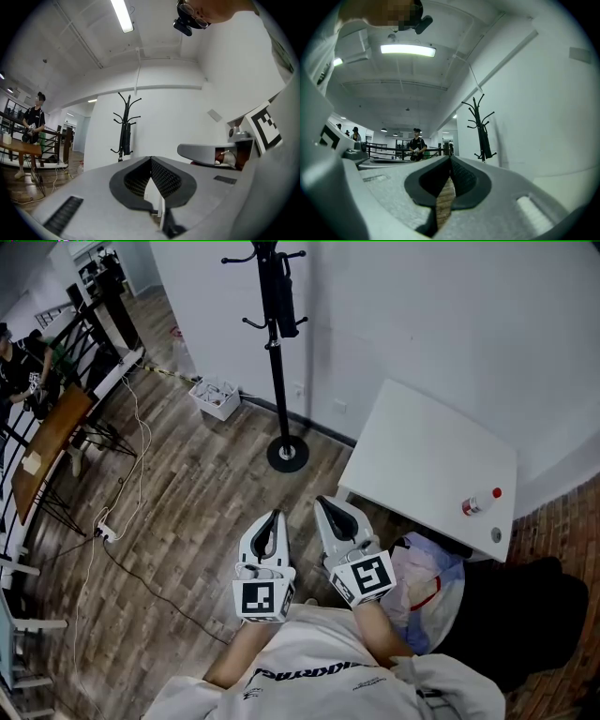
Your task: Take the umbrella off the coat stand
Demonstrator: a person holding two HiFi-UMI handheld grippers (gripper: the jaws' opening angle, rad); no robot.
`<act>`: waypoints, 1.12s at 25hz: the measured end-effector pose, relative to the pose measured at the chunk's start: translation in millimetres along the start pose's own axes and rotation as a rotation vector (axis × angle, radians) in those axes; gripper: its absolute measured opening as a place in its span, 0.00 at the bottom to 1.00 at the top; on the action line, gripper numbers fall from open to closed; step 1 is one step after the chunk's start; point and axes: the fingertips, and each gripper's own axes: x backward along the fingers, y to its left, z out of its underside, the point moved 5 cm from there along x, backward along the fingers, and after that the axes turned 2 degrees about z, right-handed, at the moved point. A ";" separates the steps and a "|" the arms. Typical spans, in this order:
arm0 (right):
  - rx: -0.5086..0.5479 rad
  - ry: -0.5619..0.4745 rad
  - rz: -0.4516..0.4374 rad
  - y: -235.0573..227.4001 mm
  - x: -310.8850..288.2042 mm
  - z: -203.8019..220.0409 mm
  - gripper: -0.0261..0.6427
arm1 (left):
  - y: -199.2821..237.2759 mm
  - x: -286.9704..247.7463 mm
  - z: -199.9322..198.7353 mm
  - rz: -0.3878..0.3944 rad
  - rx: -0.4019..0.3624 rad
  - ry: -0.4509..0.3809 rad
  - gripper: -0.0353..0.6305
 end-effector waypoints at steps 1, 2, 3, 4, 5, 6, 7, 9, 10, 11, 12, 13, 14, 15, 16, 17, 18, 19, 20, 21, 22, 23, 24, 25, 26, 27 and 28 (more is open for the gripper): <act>0.001 0.002 -0.001 -2.8 -6.0 2.3 0.04 | 3.7 -5.6 3.4 0.004 0.001 -0.001 0.05; 0.002 0.002 0.000 -5.8 -12.9 3.9 0.04 | 8.2 -12.1 5.2 0.006 0.001 -0.002 0.05; 0.004 0.002 0.002 -9.3 -20.4 5.1 0.04 | 13.1 -19.8 6.1 0.009 0.001 -0.003 0.05; 0.007 0.002 0.005 -13.3 -28.3 6.2 0.04 | 18.2 -28.5 6.7 0.011 0.000 -0.003 0.05; 0.010 0.002 0.009 -18.0 -36.8 7.3 0.04 | 23.6 -38.1 7.3 0.012 0.001 -0.004 0.05; 0.012 0.003 0.013 -23.2 -45.9 8.1 0.04 | 29.0 -48.2 7.6 0.013 0.003 -0.006 0.05; 0.015 0.003 0.015 -28.7 -55.7 8.7 0.04 | 34.4 -58.3 7.3 0.014 0.004 -0.009 0.05; 0.020 0.004 0.019 -39.6 -78.2 8.8 0.04 | 46.6 -79.6 5.3 0.017 0.007 -0.015 0.05; 0.023 0.005 0.022 -44.6 -91.0 7.8 0.04 | 53.8 -91.1 3.7 0.021 0.008 -0.016 0.05; 0.026 0.006 0.026 -49.0 -104.3 5.9 0.04 | 61.6 -102.8 1.4 0.027 0.011 -0.015 0.05; 0.029 0.007 0.030 -52.9 -117.7 3.0 0.04 | 70.0 -114.2 -1.9 0.032 0.013 -0.016 0.05; 0.033 0.005 0.033 -56.4 -131.0 -0.7 0.04 | 78.9 -125.2 -6.4 0.036 0.013 -0.020 0.05; 0.037 0.000 0.037 -60.0 -144.5 -5.1 0.04 | 88.0 -136.4 -12.1 0.038 0.013 -0.027 0.05; 0.040 -0.005 0.041 -64.0 -158.1 -9.4 0.04 | 97.1 -148.0 -18.4 0.038 0.012 -0.035 0.05; 0.041 -0.009 0.046 -68.2 -171.6 -13.3 0.04 | 106.2 -159.7 -24.6 0.037 0.013 -0.043 0.05; 0.041 -0.012 0.051 -72.2 -184.9 -16.5 0.04 | 115.1 -171.2 -29.5 0.040 0.015 -0.046 0.05; 0.043 -0.014 0.057 -76.0 -198.2 -19.3 0.04 | 123.9 -182.5 -32.5 0.045 0.015 -0.047 0.05; 0.042 -0.015 0.061 -79.8 -211.6 -21.5 0.04 | 132.8 -193.5 -34.4 0.051 0.014 -0.046 0.05; 0.039 -0.018 0.065 -84.0 -225.2 -22.9 0.04 | 141.6 -204.5 -35.9 0.056 0.012 -0.045 0.05; 0.034 -0.022 0.069 -88.5 -238.9 -23.7 0.04 | 150.4 -215.8 -37.2 0.061 0.010 -0.045 0.05; 0.029 -0.026 0.073 -93.1 -252.6 -23.9 0.04 | 159.3 -227.3 -38.3 0.065 0.009 -0.045 0.05; 0.025 -0.030 0.077 -97.4 -266.1 -24.0 0.04 | 168.4 -238.7 -39.5 0.070 0.008 -0.044 0.05; 0.025 -0.032 0.083 -101.0 -279.5 -24.0 0.04 | 177.8 -249.8 -40.8 0.074 0.008 -0.044 0.05; 0.026 -0.033 0.089 -103.9 -292.6 -23.9 0.04 | 187.0 -260.5 -42.3 0.081 0.009 -0.044 0.05; 0.028 -0.033 0.096 -106.4 -305.3 -23.7 0.04 | 195.9 -270.8 -43.4 0.090 0.009 -0.043 0.05; 0.030 -0.033 0.102 -109.0 -317.8 -22.9 0.04 | 204.3 -280.9 -44.1 0.098 0.008 -0.042 0.05; 0.031 -0.032 0.108 -111.9 -330.0 -21.7 0.04 | 212.2 -290.7 -44.7 0.105 0.007 -0.042 0.05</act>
